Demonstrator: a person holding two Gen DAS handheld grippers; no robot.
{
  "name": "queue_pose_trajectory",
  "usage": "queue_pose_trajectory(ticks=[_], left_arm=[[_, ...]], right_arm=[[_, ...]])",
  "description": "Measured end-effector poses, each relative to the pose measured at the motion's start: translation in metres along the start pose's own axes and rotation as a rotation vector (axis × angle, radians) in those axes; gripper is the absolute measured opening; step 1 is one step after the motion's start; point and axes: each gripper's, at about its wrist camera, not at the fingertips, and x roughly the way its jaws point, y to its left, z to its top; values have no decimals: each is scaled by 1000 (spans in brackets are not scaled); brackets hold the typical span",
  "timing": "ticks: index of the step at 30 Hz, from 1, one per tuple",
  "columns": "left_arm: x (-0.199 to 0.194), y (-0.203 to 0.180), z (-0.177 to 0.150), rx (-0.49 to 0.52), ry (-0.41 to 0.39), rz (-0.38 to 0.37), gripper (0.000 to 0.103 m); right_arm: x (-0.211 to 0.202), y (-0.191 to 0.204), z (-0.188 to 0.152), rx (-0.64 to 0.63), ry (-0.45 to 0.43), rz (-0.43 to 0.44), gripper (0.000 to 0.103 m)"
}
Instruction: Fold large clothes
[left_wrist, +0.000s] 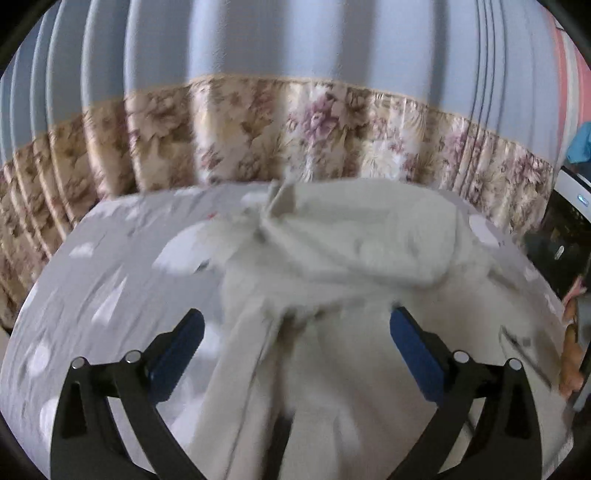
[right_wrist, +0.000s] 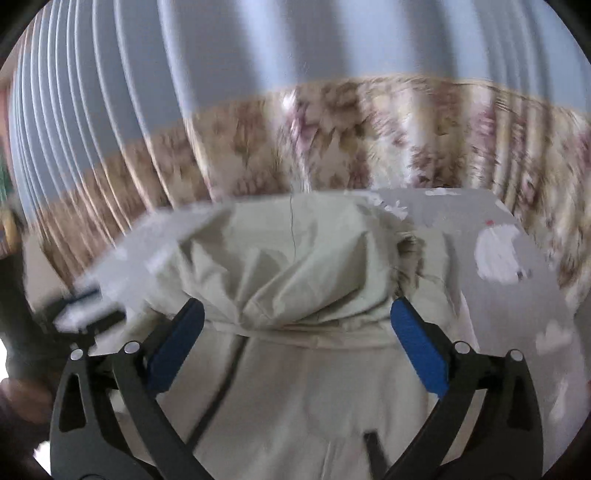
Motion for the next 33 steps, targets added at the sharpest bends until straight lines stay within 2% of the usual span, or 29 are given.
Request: queue_pose_trajectory(ticks=[2,6,7,10,12,15,19,22,25,27,33], left_arm=[[-17,13,-20,-17,12,71,101],[-32,44,-47,-127,82,142,101],[-39,50,-52,-152,77,156,101],[-68,58,-69,-164,18,184,101],[-79,62,-75,-177,16,190,101],[-93,66,-91,-193,42,203,101],[-109,67,-118,-169,69,238,101],[-117,66,-142,-163,100,238,101],[-119,64,-160,-132,131,251,101],[-119,65,-172,-132,153,245,101],[-117,61,-178,-144,163,217,101]], right_arm=[[-15,-6,-9,-18,56,-19,100],[-39,-9,-34,-102,87,-251,100],[-42,-10,-37,-107,97,-279,100],[-60,-13,-52,-114,80,-278,100],[-69,-11,-61,-134,89,-283,100],[-84,-16,-75,-113,120,-280,100],[-112,-26,-93,-60,137,-307,100],[-138,-36,-113,-22,151,-333,100],[-154,-44,-133,-46,188,-367,100],[-156,-49,-145,-62,211,-385,100],[-142,-48,-160,-56,258,-353,88]])
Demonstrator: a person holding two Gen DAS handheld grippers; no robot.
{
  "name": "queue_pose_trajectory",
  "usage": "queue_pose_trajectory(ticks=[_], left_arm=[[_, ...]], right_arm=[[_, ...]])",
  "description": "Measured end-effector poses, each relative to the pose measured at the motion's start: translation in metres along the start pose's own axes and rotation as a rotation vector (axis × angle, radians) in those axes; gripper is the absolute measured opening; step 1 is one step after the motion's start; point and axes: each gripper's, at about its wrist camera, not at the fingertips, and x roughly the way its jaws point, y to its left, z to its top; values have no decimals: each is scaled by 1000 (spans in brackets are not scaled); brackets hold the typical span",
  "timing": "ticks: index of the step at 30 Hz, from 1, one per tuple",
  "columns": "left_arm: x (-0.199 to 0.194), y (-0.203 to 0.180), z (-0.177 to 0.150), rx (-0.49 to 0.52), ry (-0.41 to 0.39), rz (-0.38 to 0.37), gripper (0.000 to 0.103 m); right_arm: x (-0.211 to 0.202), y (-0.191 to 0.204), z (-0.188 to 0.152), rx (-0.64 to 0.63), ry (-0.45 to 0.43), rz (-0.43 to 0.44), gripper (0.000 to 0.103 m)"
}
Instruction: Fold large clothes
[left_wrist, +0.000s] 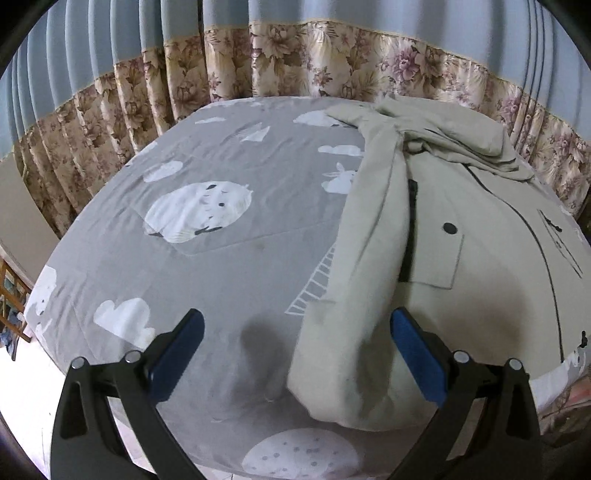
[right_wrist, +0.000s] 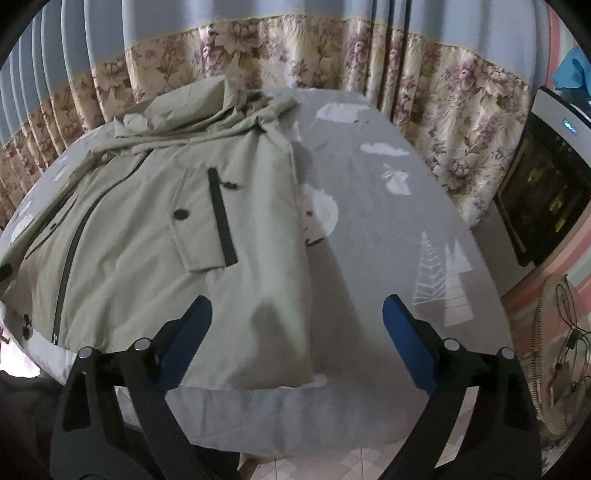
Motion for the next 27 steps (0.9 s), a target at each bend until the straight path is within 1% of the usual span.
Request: queue_pose_trajectory(ticks=[3,4,7,9,10,11,12,13,14,15,17,19,22,23,27], left_arm=[[1,-6,-2,9,4,-11,101],[3,-8,-3,6,10,-18,101],[8,-13,-8,1,32,-60,100],[11,-18,-11,13,42,-74,93],[11,-20,-11,19,35,-75,89],[11,-23,-10,28,26,-87,79],[10,-25,-8,34,20,-94,61],[10,-27,-7,38,17,-93,51],[11,-28,-6,42,15,-101,33],[11,-27,-5,40,16,-123,17],[11,-24,-1,16,21,-165,8],[8,-23,1,14,13,-179,6],[-3,-24,7,32,-25,-167,6],[-11,-23,11,36,-49,-162,6],[-33,-12,26,35,-105,-144,6]], right_arm=[[8,5,-4,-1,29,30,75],[10,6,-4,-1,38,38,68],[17,6,-9,6,69,73,53],[16,5,-10,13,70,82,48],[15,4,-10,13,69,82,43],[15,3,-10,15,67,82,36],[14,2,-10,20,67,84,32],[15,1,-10,25,66,87,25],[14,0,-9,28,65,109,13],[14,1,-8,30,63,129,11],[12,5,-6,11,59,122,7],[8,9,-5,-1,45,130,6],[-5,15,3,-3,11,177,6],[-11,19,7,-18,-2,188,5],[-34,31,18,-62,-43,235,5]])
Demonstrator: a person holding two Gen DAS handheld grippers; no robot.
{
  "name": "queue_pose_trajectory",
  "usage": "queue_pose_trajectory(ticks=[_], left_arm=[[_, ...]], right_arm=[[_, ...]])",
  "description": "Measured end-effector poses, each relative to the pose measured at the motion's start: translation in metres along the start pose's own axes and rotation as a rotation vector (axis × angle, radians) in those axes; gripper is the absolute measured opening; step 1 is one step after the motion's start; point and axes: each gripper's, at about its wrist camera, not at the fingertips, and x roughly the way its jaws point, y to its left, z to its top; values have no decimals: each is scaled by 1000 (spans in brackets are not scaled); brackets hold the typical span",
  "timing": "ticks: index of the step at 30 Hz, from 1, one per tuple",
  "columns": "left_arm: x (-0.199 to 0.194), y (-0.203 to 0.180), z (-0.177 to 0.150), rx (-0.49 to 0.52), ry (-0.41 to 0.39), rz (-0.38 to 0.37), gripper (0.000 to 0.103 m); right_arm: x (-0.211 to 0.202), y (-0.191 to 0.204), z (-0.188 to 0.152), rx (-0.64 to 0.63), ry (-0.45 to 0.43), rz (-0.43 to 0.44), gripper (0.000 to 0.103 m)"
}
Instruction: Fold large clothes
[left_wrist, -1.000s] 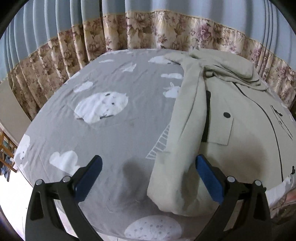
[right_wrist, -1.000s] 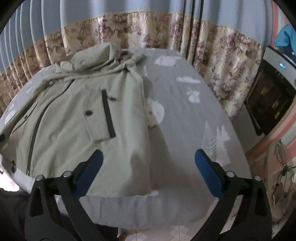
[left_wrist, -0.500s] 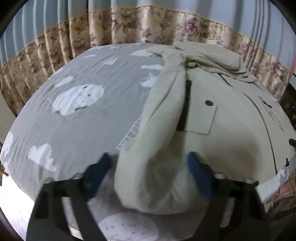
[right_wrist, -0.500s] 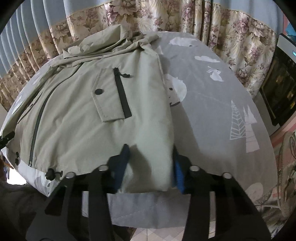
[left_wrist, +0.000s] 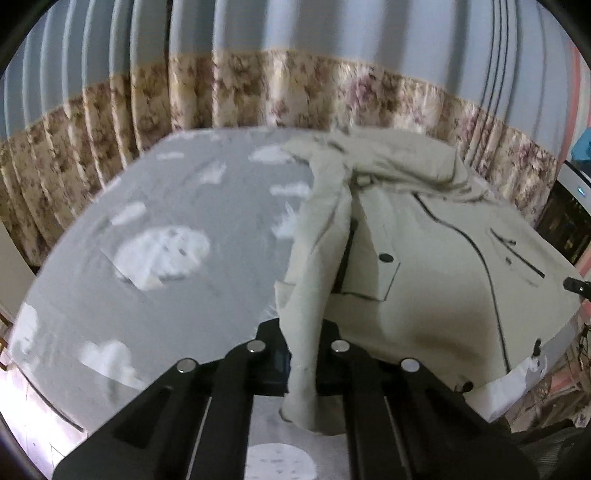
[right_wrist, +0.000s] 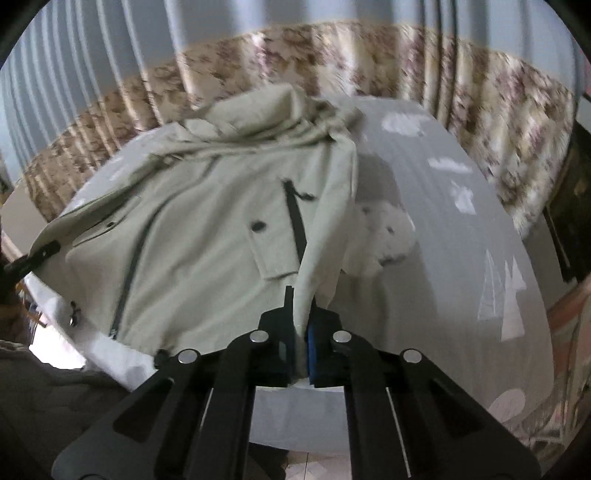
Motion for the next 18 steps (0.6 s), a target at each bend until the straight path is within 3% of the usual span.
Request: queue_pose_trajectory(ticks=[6,11,16,18], left_arm=[[-38,19,13,-1,-11,24,5],[-54,29,33,-22,4,-7,6],[-26,20,92,43,-51,-82,8],[-7,13,118,108,-81,-71,10]], right_arm=[[-43,20,8,-51,-40,82,5],[-75,18,24,-4,-105,137,5],[-45,7,74,13,-121,133,5],[-9,-10,107,4,-101,68,5]])
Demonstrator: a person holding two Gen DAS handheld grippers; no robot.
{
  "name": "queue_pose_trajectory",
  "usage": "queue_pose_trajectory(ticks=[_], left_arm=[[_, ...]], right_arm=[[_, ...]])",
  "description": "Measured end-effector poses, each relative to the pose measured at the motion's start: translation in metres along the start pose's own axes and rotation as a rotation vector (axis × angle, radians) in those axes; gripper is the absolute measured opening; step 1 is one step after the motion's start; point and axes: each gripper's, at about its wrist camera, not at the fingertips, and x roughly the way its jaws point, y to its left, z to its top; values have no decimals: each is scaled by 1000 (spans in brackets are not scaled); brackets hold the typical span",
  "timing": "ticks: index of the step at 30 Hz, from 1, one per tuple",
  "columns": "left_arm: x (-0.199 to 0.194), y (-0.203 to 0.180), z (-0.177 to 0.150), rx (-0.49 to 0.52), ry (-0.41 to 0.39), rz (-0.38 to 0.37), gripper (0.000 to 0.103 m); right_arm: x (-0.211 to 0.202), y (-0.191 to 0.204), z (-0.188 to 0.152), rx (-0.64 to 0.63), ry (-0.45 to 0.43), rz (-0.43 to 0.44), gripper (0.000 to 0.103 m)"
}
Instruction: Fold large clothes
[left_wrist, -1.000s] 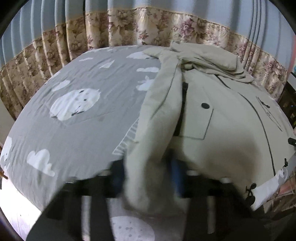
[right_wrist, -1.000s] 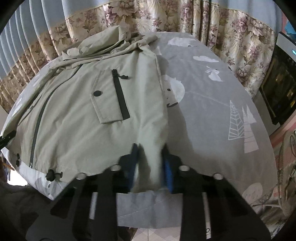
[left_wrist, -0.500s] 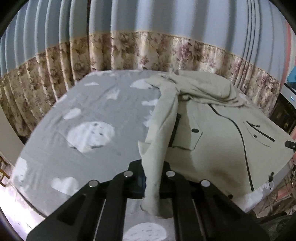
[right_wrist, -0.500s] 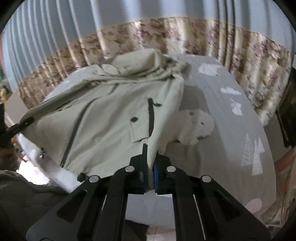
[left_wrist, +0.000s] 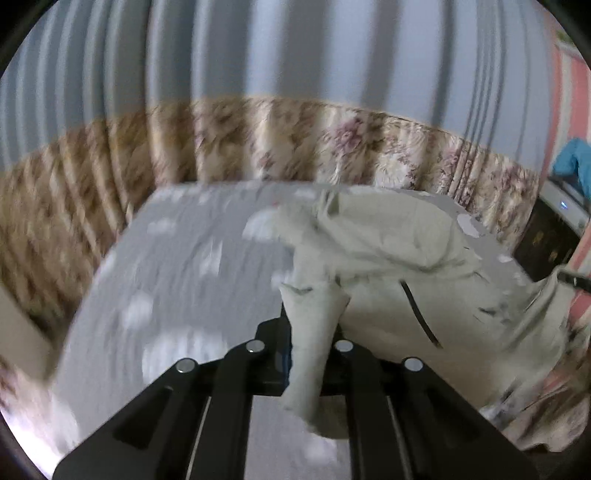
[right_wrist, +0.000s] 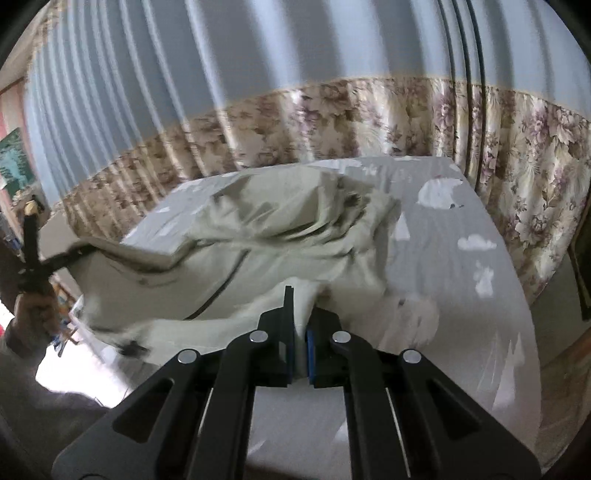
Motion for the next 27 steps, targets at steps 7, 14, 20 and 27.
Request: queue_pose_trajectory(ticks=[7,14,20,27], left_arm=[[122,21,93,1,54,-31,12],[245,38,149,-19,211,-6,21],[323,68,150,-86,393,32,70],[290,87,173,-118,296,-48,81]], right_arm=[[98,-54,85,57,47,-14,5],[197,-82,163,90,155,-57,5],[266,-108,173,163,288,-55,14],[254,-110,180,212,259,43,36]])
